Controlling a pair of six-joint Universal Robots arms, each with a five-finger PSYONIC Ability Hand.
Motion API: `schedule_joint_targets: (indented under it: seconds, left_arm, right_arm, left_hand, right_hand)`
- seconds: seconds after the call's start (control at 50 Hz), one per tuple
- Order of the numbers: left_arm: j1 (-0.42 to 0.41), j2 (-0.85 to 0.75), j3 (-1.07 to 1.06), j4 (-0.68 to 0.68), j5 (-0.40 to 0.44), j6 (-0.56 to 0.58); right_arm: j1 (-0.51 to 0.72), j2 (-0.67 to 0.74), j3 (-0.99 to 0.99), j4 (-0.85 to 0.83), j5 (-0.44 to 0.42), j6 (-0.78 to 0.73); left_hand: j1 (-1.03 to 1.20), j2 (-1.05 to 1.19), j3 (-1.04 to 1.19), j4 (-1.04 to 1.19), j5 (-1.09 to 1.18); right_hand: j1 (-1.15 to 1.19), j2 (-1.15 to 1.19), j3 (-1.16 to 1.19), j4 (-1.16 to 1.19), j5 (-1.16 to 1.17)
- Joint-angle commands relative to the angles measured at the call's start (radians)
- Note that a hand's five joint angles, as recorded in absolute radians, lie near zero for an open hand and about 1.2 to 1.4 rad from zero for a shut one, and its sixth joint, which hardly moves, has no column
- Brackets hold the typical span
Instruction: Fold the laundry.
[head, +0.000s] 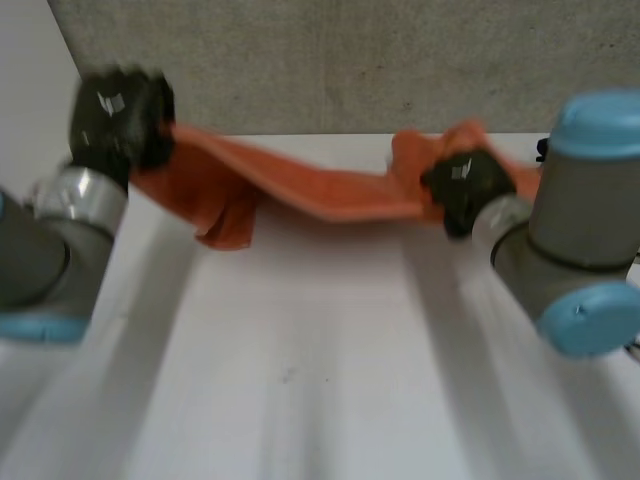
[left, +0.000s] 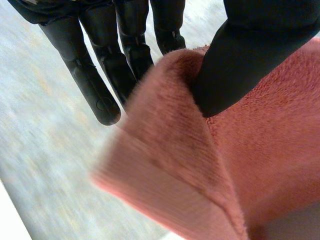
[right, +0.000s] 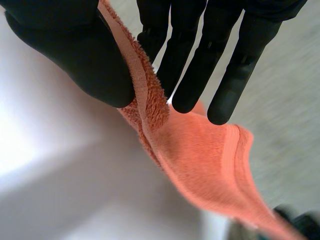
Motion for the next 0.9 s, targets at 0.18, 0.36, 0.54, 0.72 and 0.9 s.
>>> schedule_joint_targets:
  seconds: [0.18,0.36,0.54,0.72,0.9]
  left_arm:
    - [-0.011,0.150,-0.340,-0.005,0.040,0.124]
    - [-0.045,0.251,-0.286,-0.008,0.040,0.119]
    - [-0.132,0.260,-0.144,-0.119,0.034,0.087]
    - [-0.182,0.265,-0.002,-0.190,0.026,0.038]
    - [-0.244,0.254,0.145,-0.256,0.021,0.029]
  right_arm:
    - [-0.104,0.057,0.196,-0.145,-0.002,0.141]
    - [-0.214,-0.054,0.264,-0.102,-0.036,0.373]
    - [-0.254,-0.074,0.370,-0.008,-0.114,0.448]
    - [-0.146,-0.034,0.394,-0.128,-0.110,0.694]
    - [-0.006,0.067,0.344,-0.278,0.027,0.731]
  left_hand:
    - [0.244,0.197,0.204,0.196,0.241]
    - [0.244,0.197,0.204,0.196,0.241]
    - [0.244,0.197,0.204,0.196,0.241]
    - [0.244,0.197,0.204,0.196,0.241]
    - [0.244,0.197,0.204,0.196,0.241]
  right_hand:
    - [-0.817,-0.866,-0.875,-0.882,-0.859]
    - [-0.941,-0.990,-0.999,-1.006,-0.983]
    - [-0.957,-1.006,-1.015,-1.022,-0.999]
    - [-0.957,-1.006,-1.015,-1.022,-0.999]
    - [-0.957,-1.006,-1.015,-1.022,-0.999]
